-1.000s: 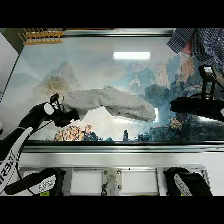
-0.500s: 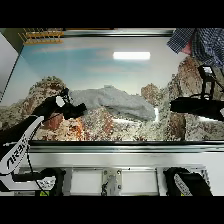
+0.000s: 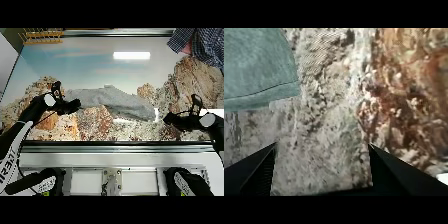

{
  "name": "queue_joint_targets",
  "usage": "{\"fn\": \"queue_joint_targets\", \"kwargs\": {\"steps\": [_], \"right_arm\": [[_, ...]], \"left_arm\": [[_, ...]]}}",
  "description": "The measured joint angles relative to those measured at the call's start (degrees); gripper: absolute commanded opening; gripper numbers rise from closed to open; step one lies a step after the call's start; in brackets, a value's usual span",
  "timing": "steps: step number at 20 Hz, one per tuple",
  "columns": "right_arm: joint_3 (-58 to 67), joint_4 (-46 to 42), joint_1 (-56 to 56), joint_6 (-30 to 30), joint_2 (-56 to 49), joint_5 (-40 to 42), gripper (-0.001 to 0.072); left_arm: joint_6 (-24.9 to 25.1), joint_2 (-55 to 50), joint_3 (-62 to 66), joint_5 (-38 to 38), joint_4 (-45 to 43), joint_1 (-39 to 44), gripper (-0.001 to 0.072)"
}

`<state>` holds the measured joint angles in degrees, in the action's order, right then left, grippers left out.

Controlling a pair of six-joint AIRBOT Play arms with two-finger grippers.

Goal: Fold the clothes and pants, and hang the long-sleeved shirts on hangers.

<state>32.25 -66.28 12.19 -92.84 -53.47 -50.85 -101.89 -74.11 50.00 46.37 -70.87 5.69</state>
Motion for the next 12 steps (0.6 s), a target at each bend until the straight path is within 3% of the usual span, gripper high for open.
{"fn": "queue_joint_targets", "kwargs": {"steps": [2, 8, 9, 11, 12], "right_arm": [[-2.45, 8.57, 0.24, 3.41, -4.79, 5.99, 0.0600], [-2.29, 35.89, -2.56, 23.67, -17.66, 14.25, 0.0571], [-1.60, 38.16, -3.30, 25.64, -19.06, 14.75, 0.0497], [-0.20, 40.09, -4.72, 28.52, -21.44, 16.06, 0.0107], [0.48, 41.18, -5.16, 29.73, -22.08, 16.28, 0.0015]], "left_arm": [[0.42, 1.62, -1.70, -0.17, 0.00, -0.09, 0.0007], [0.83, 2.45, -4.35, -0.02, 0.02, -0.15, 0.0007], [0.83, 2.38, -4.46, -0.04, 0.02, -0.15, 0.0007], [0.85, 2.38, -4.55, -0.11, 0.04, -0.15, 0.0007], [0.87, 2.40, -4.59, -0.09, 0.04, -0.15, 0.0007]]}}
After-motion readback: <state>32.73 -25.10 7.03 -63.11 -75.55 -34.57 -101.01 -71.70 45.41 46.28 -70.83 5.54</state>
